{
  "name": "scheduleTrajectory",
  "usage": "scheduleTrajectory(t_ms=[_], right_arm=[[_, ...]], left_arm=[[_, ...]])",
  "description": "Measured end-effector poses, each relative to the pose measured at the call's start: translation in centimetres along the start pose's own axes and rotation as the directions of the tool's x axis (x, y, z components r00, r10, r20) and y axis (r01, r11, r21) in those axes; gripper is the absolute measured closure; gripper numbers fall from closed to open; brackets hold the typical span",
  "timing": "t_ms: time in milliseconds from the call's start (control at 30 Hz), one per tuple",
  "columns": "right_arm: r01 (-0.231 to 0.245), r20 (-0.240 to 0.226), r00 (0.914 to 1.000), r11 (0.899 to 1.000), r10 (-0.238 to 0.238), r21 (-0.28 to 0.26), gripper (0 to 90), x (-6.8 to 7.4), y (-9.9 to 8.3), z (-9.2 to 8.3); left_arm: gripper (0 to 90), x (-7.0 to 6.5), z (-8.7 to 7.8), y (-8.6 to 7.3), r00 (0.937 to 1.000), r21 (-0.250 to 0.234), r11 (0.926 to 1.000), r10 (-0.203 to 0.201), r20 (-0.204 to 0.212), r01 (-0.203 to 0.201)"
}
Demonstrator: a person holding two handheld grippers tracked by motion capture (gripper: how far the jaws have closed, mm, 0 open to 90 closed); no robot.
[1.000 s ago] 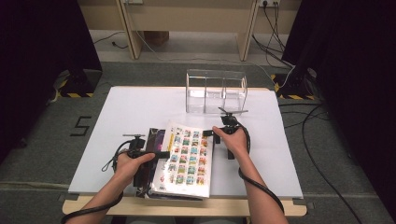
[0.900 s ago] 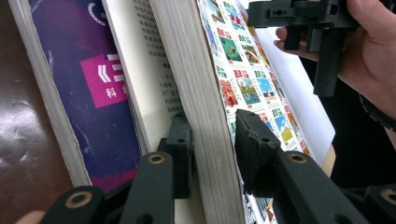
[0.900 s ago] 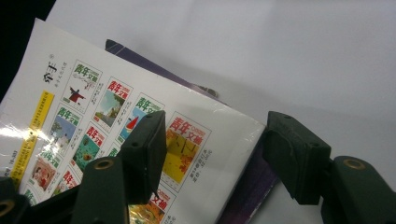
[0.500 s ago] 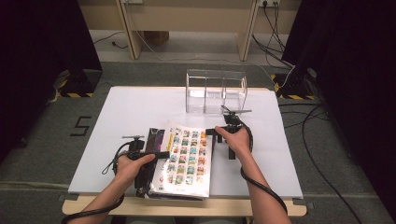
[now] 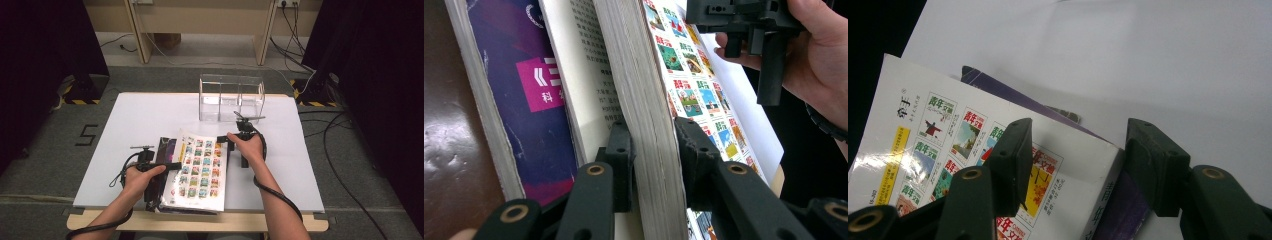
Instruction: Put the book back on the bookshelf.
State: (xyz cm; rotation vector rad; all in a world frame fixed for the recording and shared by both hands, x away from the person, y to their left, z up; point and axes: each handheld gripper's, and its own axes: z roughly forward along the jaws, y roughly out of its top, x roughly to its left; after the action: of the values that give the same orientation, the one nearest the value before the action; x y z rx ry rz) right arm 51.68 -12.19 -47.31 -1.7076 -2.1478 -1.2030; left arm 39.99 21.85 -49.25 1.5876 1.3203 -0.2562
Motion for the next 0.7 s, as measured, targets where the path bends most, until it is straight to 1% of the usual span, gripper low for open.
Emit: scheduleTrajectory(t_ms=[100,167,200,233,267,300,400,433,467,500,533,567,600,633,667,700], right_arm=[[-0.041,-0.003,0.9991,0.999,0.041,-0.021,51.6,0.0,-0.2,-0.3],[-0.082,-0.028,0.9963,0.996,0.081,-0.044,54.9,-0.2,-0.2,-0.8],[-0.089,-0.041,0.9954,0.995,0.087,-0.047,55.2,-0.2,-0.2,-1.0],[-0.073,-0.043,0.9965,0.996,0.072,-0.041,55.5,-0.1,-0.2,-1.2],[-0.064,-0.037,0.9974,0.997,0.062,-0.040,55.5,0.0,-0.2,-1.3],[-0.069,-0.035,0.9971,0.997,0.067,-0.040,55.5,0.1,-0.2,-1.4],[-0.099,-0.045,0.9944,0.994,0.096,-0.057,56.0,0.0,-0.6,-1.4],[-0.127,-0.053,0.9909,0.990,0.124,-0.059,56.1,-0.1,-0.7,-1.4],[-0.143,-0.067,0.9880,0.988,0.139,-0.055,56.4,-0.3,-0.9,-1.5],[-0.148,-0.084,0.9858,0.989,0.146,-0.023,55.8,-0.5,-1.2,-1.5],[-0.148,-0.084,0.9858,0.989,0.146,-0.023,55.8,-0.5,-1.2,-1.5],[-0.154,-0.096,0.9832,0.988,0.155,0.017,54.5,-0.6,-1.4,-1.4],[-0.150,-0.108,0.9821,0.988,0.154,0.042,53.4,-0.5,-1.7,-1.3],[-0.144,-0.110,0.9827,0.988,0.149,0.050,53.2,-0.5,-2.0,-1.2],[-0.151,-0.114,0.9813,0.987,0.155,0.046,53.3,-0.4,-2.1,-1.3],[-0.145,-0.116,0.9820,0.988,0.150,0.047,53.4,-0.4,-2.1,-1.3]], left_arm=[[70.3,0.1,0.0,-0.1,1.0000,-0.007,1.0000,-0.005,0.003,0.005],[70.3,0.0,0.0,-0.2,1.0000,-0.014,0.9999,-0.008,-0.003,0.008],[70.4,0.0,0.0,-0.2,0.9999,-0.016,0.9998,-0.010,-0.004,0.010],[70.6,0.0,0.0,-0.2,0.9999,-0.018,0.9997,-0.014,-0.001,0.014],[70.8,0.0,0.1,-0.3,0.9998,-0.023,0.9995,-0.021,0.001,0.021],[71.1,0.0,0.1,-0.4,0.9997,-0.030,0.9993,-0.024,0.000,0.024],[72.1,0.0,0.1,-0.6,0.9995,-0.047,0.9984,-0.032,0.001,0.032],[72.6,0.0,0.0,-0.6,0.9995,-0.050,0.9982,-0.032,0.003,0.032],[72.9,0.1,0.0,-0.7,0.9994,-0.053,0.9981,-0.032,0.009,0.033],[73.0,0.1,0.0,-0.7,0.9993,-0.054,0.9979,-0.035,0.012,0.035],[73.0,0.1,0.0,-0.8,0.9993,-0.056,0.9978,-0.036,0.012,0.036],[73.0,0.1,0.0,-0.7,0.9993,-0.056,0.9978,-0.035,0.012,0.036],[73.0,0.1,0.0,-0.7,0.9993,-0.055,0.9979,-0.035,0.012,0.036],[72.9,0.1,0.0,-0.7,0.9994,-0.053,0.9981,-0.033,0.011,0.033],[72.8,0.1,0.0,-0.6,0.9995,-0.049,0.9983,-0.031,0.009,0.031],[72.8,0.1,0.0,-0.6,0.9995,-0.048,0.9984,-0.030,0.008,0.030]])
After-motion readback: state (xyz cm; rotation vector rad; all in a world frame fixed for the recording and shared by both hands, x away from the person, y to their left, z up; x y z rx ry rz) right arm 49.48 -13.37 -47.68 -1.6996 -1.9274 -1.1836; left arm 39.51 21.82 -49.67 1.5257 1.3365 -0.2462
